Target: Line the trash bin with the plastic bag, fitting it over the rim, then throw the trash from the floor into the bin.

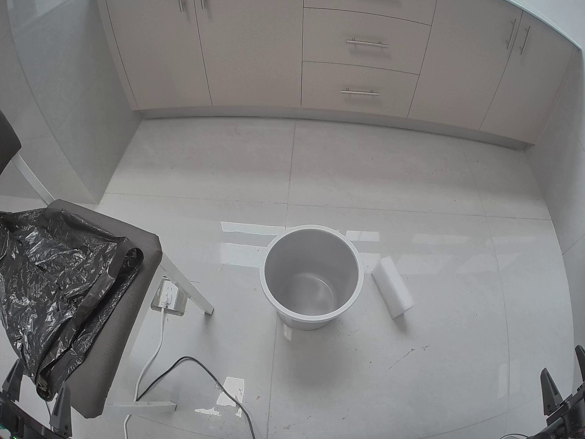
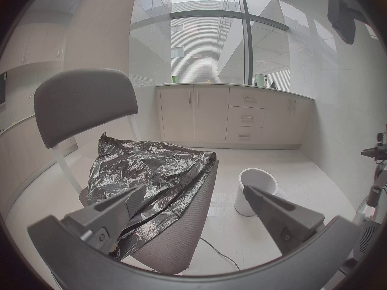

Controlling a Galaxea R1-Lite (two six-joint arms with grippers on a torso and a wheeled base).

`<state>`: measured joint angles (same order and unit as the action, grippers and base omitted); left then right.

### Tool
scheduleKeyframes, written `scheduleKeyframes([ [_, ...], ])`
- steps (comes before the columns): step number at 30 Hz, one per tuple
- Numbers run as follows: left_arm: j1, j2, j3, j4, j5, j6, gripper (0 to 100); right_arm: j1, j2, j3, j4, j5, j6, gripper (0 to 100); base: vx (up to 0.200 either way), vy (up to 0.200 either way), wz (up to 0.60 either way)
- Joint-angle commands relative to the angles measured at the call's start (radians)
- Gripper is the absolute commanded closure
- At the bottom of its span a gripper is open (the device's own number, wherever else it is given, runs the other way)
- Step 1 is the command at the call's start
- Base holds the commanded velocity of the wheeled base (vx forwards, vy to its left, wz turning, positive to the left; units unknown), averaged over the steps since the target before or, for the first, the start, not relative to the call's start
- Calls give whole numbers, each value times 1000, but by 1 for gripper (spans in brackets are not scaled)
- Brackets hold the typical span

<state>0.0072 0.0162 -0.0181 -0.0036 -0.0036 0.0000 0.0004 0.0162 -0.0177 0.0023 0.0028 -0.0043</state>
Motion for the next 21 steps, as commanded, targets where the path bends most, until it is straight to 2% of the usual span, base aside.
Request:
scheduleKeyframes([
  [1,0,-16,18,-3,-3,11,0,1,-16,-21,-13,6,20,0,0,0,0],
  [3,-6,-12,-31,-21,-15,0,0,23,51,-229,-24,13,170,0,0,0,0],
  [4,-13,10,-105,-32,-10,-26,0,35,97,-314,-4,16,240,0,0,0,0],
  [5,-35,87,-264,-16,-13,-118,0,47,156,-374,48,8,293,0,0,0,0],
  [6,-39,108,-293,-10,-10,-137,0,47,171,-387,65,10,285,0,0,0,0],
  [7,-56,189,-404,44,-9,-196,0,50,212,-412,85,17,214,0,0,0,0],
  [8,-56,219,-441,76,-12,-190,0,58,249,-407,82,19,161,0,0,0,0],
  [9,-59,248,-457,106,-19,-175,0,64,281,-403,76,20,138,0,0,0,0],
  [12,-73,375,-442,129,-30,-83,0,105,447,-404,-35,28,138,0,0,0,0],
  [13,-73,375,-442,129,-30,-83,0,105,447,-404,-35,28,138,0,0,0,0],
  [14,-89,485,-442,117,-32,-5,0,136,590,-401,-174,26,153,0,0,0,0],
  [15,-102,561,-448,100,-35,37,0,142,665,-404,-251,26,168,0,0,0,0],
  [21,-142,946,-491,-41,-22,221,0,164,1055,-446,-645,17,253,0,0,0,0],
])
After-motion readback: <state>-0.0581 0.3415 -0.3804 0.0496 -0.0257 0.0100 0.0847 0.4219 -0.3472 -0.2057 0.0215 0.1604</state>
